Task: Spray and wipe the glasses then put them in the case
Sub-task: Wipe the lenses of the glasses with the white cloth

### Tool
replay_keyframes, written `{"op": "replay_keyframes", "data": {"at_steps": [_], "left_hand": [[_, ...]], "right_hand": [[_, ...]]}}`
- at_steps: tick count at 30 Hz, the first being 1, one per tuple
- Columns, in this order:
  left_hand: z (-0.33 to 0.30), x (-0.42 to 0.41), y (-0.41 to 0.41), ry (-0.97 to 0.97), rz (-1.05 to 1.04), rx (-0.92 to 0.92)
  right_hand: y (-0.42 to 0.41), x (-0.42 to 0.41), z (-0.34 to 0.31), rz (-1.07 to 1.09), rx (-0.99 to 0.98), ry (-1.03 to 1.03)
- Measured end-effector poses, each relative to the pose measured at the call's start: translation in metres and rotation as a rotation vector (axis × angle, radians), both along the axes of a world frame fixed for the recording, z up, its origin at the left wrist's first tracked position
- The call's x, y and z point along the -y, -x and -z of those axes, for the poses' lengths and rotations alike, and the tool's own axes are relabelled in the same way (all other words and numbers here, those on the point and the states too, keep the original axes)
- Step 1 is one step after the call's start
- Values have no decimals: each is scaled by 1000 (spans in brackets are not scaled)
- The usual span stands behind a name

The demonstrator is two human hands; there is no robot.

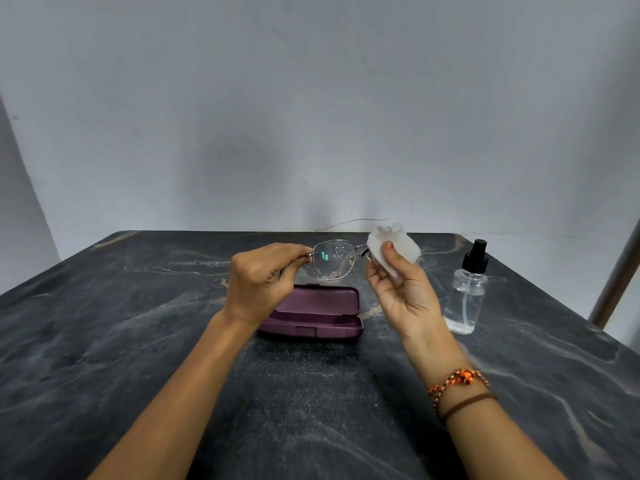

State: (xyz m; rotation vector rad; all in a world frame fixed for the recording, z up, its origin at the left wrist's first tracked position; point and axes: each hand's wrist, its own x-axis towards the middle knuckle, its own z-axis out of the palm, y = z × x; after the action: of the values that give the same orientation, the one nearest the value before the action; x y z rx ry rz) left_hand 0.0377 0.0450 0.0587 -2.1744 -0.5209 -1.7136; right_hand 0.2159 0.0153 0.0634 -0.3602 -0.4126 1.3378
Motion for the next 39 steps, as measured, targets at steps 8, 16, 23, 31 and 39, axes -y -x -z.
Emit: {"op": "replay_keyframes", "data": {"at_steps": [8, 16, 23, 31, 39], "left_hand": [[1, 1, -1, -1, 0, 16], [3, -2, -1, 14, -5, 74], [0, -1, 3, 11, -19, 107], [-1, 1, -1, 16, -5, 49], [-1, 1, 0, 46, -18, 52]], "right_hand": [[-1, -3, 3, 79, 270, 77], [-6, -1, 5, -82, 299, 15], [-12, 2, 1, -138, 331, -11], [-13, 1, 5, -88, 53, 44], [-9, 0, 4, -121, 117, -57]]}}
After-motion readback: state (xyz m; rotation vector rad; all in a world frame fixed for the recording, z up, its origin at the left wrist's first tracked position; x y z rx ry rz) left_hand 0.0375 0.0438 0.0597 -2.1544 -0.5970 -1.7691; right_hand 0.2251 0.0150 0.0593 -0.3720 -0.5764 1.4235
